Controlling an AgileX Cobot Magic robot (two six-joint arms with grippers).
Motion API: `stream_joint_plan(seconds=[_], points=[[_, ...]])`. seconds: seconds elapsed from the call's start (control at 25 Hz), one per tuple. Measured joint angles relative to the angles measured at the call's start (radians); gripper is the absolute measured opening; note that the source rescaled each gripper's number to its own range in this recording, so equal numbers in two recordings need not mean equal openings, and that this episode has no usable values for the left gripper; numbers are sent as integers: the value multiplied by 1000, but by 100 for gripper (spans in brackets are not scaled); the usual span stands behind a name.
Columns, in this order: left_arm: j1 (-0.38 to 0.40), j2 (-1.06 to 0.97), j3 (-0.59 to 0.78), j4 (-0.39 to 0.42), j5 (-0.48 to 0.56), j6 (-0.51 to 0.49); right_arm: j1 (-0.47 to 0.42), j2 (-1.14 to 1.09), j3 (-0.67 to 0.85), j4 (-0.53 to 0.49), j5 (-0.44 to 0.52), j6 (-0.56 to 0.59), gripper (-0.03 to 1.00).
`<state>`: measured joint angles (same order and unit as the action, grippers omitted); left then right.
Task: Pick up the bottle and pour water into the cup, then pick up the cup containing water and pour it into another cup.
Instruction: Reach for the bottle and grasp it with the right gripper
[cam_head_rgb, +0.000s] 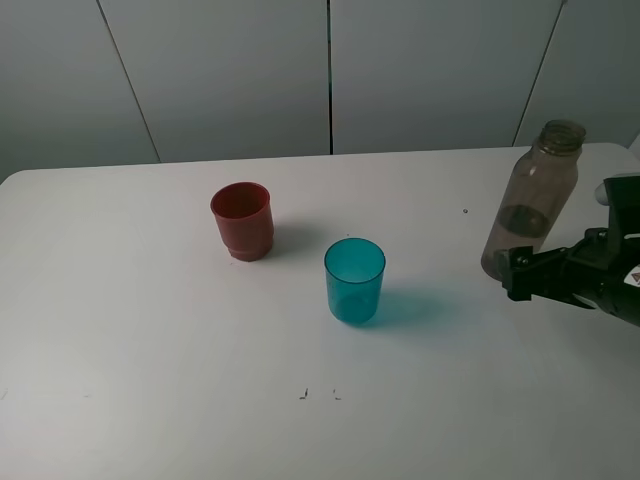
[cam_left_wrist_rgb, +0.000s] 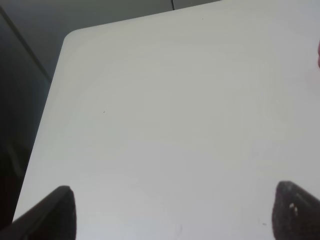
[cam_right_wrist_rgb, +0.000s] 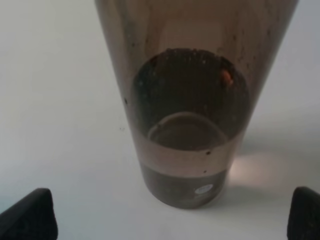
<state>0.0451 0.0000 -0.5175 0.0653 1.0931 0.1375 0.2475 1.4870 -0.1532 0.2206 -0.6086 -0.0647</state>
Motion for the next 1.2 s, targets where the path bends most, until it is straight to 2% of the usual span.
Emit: stream_joint_plan(seconds=[0.12,0.56,0.96,1.2], points=[[0,0,0,0,0,0,0,0,7,0,-8,0,100],[0,0,0,0,0,-2,0,155,34,-26,-168,0,100],[0,0,0,0,0,-2,0,196,34,-30,-356,0,100],[0,0,0,0,0,-2,0,197,8,-30,-363,0,100]])
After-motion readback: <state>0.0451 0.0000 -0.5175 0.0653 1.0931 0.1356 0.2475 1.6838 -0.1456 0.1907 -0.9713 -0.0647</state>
